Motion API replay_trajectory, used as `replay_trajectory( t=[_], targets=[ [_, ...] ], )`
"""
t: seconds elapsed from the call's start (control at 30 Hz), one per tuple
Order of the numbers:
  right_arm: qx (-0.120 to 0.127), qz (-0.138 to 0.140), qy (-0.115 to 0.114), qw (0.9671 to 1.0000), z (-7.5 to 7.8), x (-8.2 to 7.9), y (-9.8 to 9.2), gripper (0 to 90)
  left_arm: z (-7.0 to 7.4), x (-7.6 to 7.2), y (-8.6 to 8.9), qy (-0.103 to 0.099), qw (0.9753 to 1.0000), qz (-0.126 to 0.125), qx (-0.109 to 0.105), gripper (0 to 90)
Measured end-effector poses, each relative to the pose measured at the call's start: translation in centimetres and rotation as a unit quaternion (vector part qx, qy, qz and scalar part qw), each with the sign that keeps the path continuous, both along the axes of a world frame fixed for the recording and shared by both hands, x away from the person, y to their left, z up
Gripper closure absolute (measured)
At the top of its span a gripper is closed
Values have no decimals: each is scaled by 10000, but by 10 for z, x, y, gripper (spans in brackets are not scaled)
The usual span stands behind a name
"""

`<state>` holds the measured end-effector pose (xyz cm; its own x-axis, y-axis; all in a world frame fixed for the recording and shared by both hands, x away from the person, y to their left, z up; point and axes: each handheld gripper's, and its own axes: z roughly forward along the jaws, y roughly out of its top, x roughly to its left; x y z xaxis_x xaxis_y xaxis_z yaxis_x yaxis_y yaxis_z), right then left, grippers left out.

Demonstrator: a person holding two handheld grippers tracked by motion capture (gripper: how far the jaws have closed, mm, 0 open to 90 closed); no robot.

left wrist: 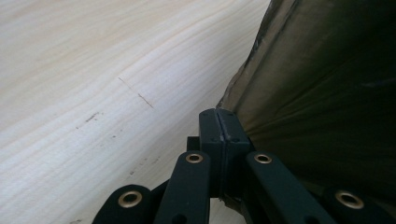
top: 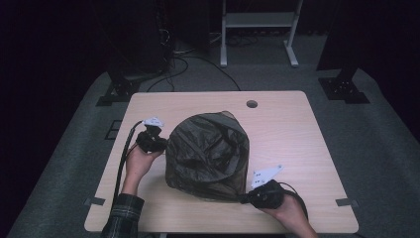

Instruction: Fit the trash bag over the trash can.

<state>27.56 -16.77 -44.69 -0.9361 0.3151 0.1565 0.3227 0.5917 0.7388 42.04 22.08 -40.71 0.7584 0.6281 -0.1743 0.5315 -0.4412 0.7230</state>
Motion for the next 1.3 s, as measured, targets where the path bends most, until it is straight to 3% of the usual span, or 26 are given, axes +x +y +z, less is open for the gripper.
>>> replay_trajectory(
  t=[0.2,0.4,0.5,0.6,0.7,0.8,1.0,1.2,1.3],
  targets=[
    [588,-192,-393,9973,47,-1,-23,716,13,-3,7,-230,9996,22,-159,900],
    [1158,-412,-935,9880,103,6,-40,678,22,-3,10,-363,9991,63,-207,900],
    [1327,-653,-1069,9832,126,25,-40,618,24,-2,9,-381,9991,47,-205,900],
    [1361,-811,-1037,9819,138,48,-31,538,26,-2,7,-397,9990,35,-205,900],
    [1287,-945,-1028,9818,142,67,-19,506,27,-1,6,-408,9990,22,-199,900],
    [1268,-936,-939,9830,141,83,-8,541,27,-1,7,-418,9989,16,-207,900],
    [990,-901,-1036,9856,132,95,8,878,27,0,9,-444,9988,47,-216,900],
    [1191,-1360,-1184,9764,131,108,-2,899,19,9,7,-416,9988,191,-164,900],
    [1220,-1620,-1193,9719,127,120,-9,899,11,14,5,-346,9992,221,-10,900]
  ],
)
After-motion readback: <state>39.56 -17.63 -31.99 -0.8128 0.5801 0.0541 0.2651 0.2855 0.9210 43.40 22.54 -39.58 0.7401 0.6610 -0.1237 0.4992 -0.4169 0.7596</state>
